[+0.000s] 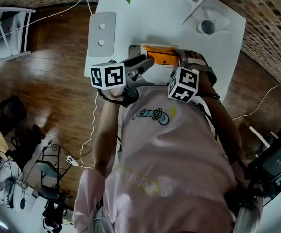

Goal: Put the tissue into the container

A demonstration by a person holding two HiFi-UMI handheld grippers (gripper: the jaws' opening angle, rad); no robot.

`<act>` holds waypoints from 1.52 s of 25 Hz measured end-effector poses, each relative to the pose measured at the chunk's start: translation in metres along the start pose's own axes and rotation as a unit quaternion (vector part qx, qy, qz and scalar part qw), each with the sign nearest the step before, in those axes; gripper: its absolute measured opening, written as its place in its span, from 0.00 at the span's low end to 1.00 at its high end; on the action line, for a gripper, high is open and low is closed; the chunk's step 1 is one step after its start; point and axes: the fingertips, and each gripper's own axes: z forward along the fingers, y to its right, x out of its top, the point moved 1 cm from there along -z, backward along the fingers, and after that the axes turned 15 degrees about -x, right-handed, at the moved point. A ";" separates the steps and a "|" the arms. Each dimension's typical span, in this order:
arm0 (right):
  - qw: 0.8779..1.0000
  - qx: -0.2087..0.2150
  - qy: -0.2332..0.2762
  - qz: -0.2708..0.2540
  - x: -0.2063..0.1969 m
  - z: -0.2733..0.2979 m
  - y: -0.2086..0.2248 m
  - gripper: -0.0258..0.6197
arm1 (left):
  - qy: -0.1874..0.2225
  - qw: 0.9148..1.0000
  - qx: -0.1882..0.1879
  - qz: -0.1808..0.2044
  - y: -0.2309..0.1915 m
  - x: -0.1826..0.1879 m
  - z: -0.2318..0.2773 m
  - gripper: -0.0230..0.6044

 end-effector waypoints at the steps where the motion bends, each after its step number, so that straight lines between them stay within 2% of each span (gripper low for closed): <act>1: 1.000 0.017 -0.007 0.004 -0.003 0.014 -0.009 0.55 | 0.000 1.000 -0.003 -0.025 -0.016 -0.006 0.001 0.34; 3: 0.999 0.041 -0.011 0.010 -0.004 0.033 -0.022 0.55 | 0.008 0.998 0.005 -0.062 -0.043 -0.010 0.000 0.34; 5: 0.999 0.050 -0.004 0.010 0.001 0.045 -0.027 0.55 | 0.013 0.997 0.024 -0.074 -0.062 -0.010 -0.003 0.34; 6: 0.999 0.053 0.002 0.007 0.005 0.049 -0.027 0.55 | 0.016 0.997 0.031 -0.072 -0.070 -0.009 -0.004 0.36; 7: 0.998 0.057 0.009 0.003 0.008 0.053 -0.027 0.55 | 0.018 0.997 0.030 -0.069 -0.075 -0.008 -0.004 0.43; 8: 0.998 0.062 0.014 -0.001 0.011 0.056 -0.026 0.55 | 0.020 0.998 0.023 -0.062 -0.076 -0.007 -0.003 0.48; 9: 0.998 0.067 0.018 -0.002 0.012 0.057 -0.026 0.56 | 0.021 0.998 0.012 -0.051 -0.072 -0.007 -0.002 0.48; 10: 0.997 0.070 0.022 -0.001 0.011 0.058 -0.025 0.58 | 0.021 0.999 0.003 -0.034 -0.066 -0.005 -0.003 0.54; 11: 0.997 0.071 0.028 0.006 0.010 0.057 -0.023 0.60 | 0.024 1.000 -0.003 -0.012 -0.059 -0.003 -0.006 0.64; 12: 0.997 0.071 0.034 0.020 0.009 0.054 -0.020 0.60 | 0.032 0.999 -0.005 0.013 -0.052 0.002 -0.012 0.69; 14: 0.994 0.082 0.047 0.064 0.005 0.046 -0.014 0.67 | 0.066 0.997 -0.014 0.045 -0.038 0.012 -0.028 0.72; 16: 0.983 0.108 0.062 0.131 -0.002 0.038 -0.012 0.69 | 0.102 0.993 -0.030 0.046 -0.024 0.018 -0.045 0.75; 17: 0.974 0.124 0.071 0.177 -0.008 0.034 -0.011 0.69 | 0.119 0.991 -0.037 0.046 -0.018 0.020 -0.055 0.74; 19: 0.945 0.144 0.093 0.277 -0.026 0.025 -0.004 0.69 | 0.154 0.985 -0.057 0.053 -0.006 0.026 -0.075 0.71; 20: 0.927 0.146 0.109 0.328 -0.034 0.017 0.006 0.69 | 0.175 0.980 -0.068 0.062 0.003 0.031 -0.087 0.69; 22: 0.879 0.133 0.151 0.432 -0.050 -0.011 0.040 0.69 | 0.230 0.964 -0.097 0.089 0.033 0.051 -0.117 0.65; 23: 0.848 0.118 0.178 0.485 -0.059 -0.032 0.062 0.69 | 0.262 0.952 -0.118 0.110 0.055 0.063 -0.133 0.64; 24: 0.813 0.099 0.207 0.535 -0.068 -0.054 0.087 0.69 | 0.291 0.935 -0.147 0.137 0.083 0.075 -0.150 0.62; 25: 0.776 0.078 0.238 0.579 -0.078 -0.077 0.111 0.68 | 0.317 0.915 -0.183 0.169 0.113 0.085 -0.166 0.60; 27: 0.704 0.035 0.292 0.647 -0.100 -0.116 0.151 0.67 | 0.363 0.867 -0.264 0.218 0.166 0.100 -0.197 0.57; 28: 0.674 0.022 0.313 0.669 -0.109 -0.128 0.163 0.67 | 0.383 0.843 -0.301 0.228 0.184 0.105 -0.210 0.57; 29: 0.648 0.018 0.334 0.684 -0.114 -0.137 0.170 0.66 | 0.400 0.823 -0.330 0.232 0.197 0.109 -0.218 0.57; 30: 0.625 0.024 0.355 0.695 -0.115 -0.142 0.173 0.66 | 0.411 0.810 -0.349 0.231 0.205 0.111 -0.221 0.54; 31: 0.603 0.036 0.374 0.703 -0.113 -0.145 0.173 0.66 | 0.417 0.803 -0.359 0.230 0.209 0.112 -0.221 0.53; 32: 0.583 0.049 0.392 0.710 -0.109 -0.147 0.172 0.65 | 0.419 0.800 -0.364 0.228 0.211 0.112 -0.217 0.53; 34: 0.550 0.075 0.417 0.720 -0.098 -0.146 0.168 0.64 | 0.418 0.800 -0.367 0.225 0.210 0.109 -0.207 0.53; 35: 0.543 0.083 0.422 0.721 -0.093 -0.142 0.166 0.64 | 0.417 0.801 -0.368 0.221 0.208 0.108 -0.201 0.53; 36: 0.545 0.087 0.421 0.720 -0.087 -0.135 0.162 0.64 | 0.415 0.803 -0.368 0.217 0.205 0.107 -0.196 0.53; 37: 0.556 0.087 0.414 0.716 -0.082 -0.126 0.158 0.64 | 0.414 0.805 -0.366 0.214 0.202 0.107 -0.191 0.53; 38: 0.571 0.084 0.400 0.711 -0.078 -0.116 0.154 0.64 | 0.412 0.808 -0.364 0.213 0.199 0.107 -0.187 0.53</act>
